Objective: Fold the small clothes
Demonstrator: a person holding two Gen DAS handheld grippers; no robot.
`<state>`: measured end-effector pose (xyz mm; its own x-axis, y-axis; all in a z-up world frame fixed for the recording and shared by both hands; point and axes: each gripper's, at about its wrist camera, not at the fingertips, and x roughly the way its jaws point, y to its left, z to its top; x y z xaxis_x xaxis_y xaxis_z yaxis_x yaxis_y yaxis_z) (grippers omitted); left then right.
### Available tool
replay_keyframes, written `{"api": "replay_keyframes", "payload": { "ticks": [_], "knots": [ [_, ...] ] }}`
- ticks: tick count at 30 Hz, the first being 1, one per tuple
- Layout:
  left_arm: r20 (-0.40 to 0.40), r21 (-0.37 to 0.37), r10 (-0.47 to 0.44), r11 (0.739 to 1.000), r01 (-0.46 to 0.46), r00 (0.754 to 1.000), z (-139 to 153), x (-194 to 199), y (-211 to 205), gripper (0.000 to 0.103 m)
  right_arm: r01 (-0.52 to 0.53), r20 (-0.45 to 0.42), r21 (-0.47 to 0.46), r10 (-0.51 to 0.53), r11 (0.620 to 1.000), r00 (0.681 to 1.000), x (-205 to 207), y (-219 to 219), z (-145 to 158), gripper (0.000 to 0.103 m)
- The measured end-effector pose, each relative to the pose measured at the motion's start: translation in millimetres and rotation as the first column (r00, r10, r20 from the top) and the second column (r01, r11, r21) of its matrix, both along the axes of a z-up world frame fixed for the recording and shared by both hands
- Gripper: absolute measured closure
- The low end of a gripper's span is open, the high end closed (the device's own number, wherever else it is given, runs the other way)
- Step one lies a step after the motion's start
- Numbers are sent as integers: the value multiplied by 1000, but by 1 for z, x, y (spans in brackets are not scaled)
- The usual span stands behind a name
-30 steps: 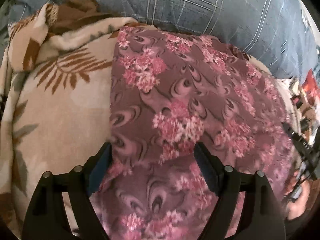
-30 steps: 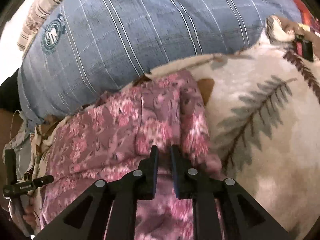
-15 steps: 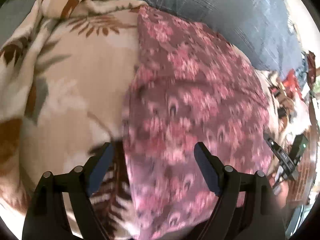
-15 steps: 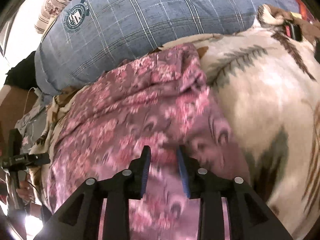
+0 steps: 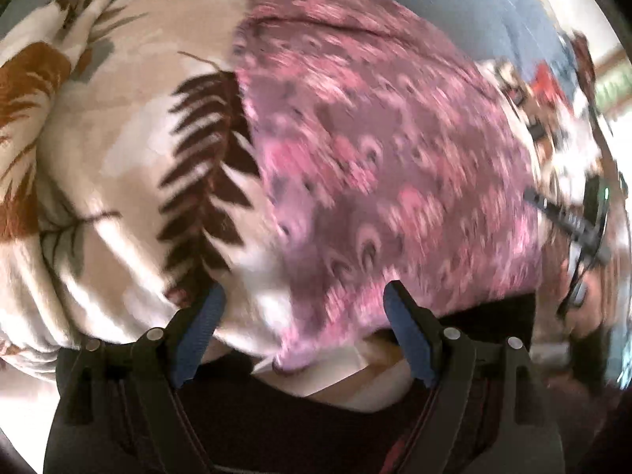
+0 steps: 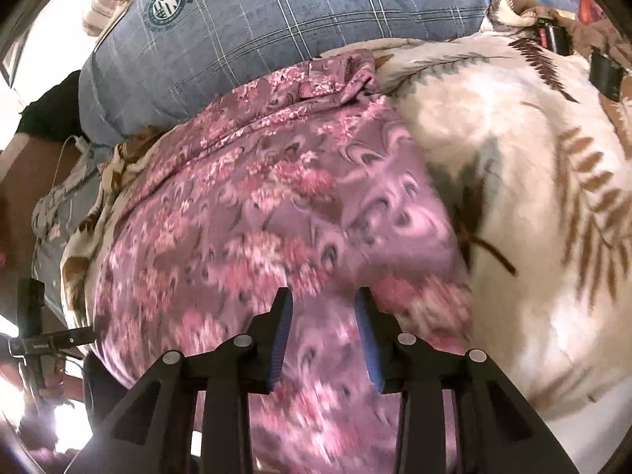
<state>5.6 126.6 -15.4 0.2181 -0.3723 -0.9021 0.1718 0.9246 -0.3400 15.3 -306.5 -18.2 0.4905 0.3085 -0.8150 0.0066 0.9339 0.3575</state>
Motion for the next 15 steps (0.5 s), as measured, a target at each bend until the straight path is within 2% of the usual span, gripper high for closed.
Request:
{"api": "replay_keyframes", "payload": {
  "ticks": [2,4,6,7,10,12,14,15],
  "knots": [
    [8,12,-53,999,53,999,-2,-9,-10,21,9,0,-29,-9,1000,1000,-11,-7,3,66],
    [5,55,-96,994,96,995,-9,-13,-24,21,24,-5,-44,-24,999,1000,-21,-17,5,65],
    [16,128,-128,984,125,992,-14,-16,-37,19,43,-27,-74,-45,996,999,-29,-26,3,62],
    [18,132,-137,982,134,990,-13,-18,-40,19,52,-42,-102,-56,993,998,-35,-32,2,61],
    [-16,89,-147,985,148,989,-18,-19,-42,19,56,-76,-135,-66,989,995,-48,-44,-3,59],
    [-18,98,-146,984,147,989,-19,-18,-44,18,50,-105,-119,-63,992,992,-56,-51,-9,55],
    [-22,63,-144,987,145,989,-18,-17,-47,18,30,-145,-95,-43,995,988,-61,-55,-18,54],
    [-26,34,-146,989,147,989,-17,-18,-47,22,17,-161,-85,-30,996,987,-62,-55,-22,54]
  ]
}}
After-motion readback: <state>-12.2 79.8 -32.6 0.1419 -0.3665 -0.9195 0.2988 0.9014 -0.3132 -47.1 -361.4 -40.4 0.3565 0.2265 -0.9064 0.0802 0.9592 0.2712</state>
